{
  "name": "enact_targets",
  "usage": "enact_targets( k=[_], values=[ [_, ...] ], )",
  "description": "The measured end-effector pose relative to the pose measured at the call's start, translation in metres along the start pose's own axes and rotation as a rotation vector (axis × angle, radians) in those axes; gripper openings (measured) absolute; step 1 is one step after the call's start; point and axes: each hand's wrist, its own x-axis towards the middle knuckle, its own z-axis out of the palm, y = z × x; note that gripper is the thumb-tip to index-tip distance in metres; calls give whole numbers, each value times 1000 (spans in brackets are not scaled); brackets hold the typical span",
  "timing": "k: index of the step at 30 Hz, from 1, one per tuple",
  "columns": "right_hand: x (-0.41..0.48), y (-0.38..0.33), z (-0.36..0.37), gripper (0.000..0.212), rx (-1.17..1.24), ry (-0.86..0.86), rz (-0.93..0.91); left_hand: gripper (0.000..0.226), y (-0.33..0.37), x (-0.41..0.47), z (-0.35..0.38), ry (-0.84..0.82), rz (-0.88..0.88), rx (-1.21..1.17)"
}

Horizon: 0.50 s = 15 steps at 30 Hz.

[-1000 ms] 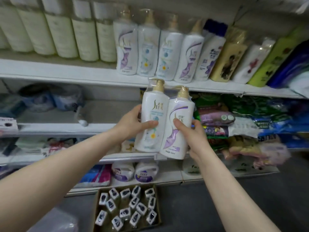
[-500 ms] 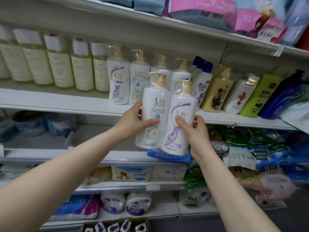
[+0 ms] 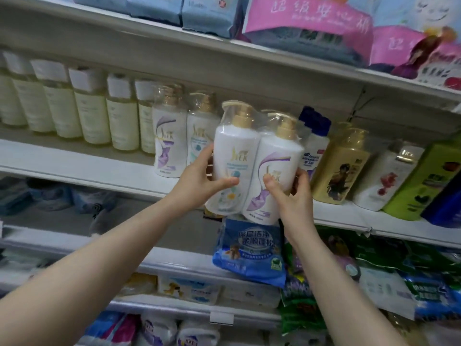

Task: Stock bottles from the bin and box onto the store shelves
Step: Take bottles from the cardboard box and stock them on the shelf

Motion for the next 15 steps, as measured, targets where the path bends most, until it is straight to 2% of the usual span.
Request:
enact_targets(
  k=[8, 15],
  values=[
    [11, 14, -1, 49, 22, -11, -30, 70, -15, 14, 9, -15, -7, -44],
    [18, 16, 3, 55, -63, 11, -50, 62, -20, 26, 9, -45, 5, -59]
  ],
)
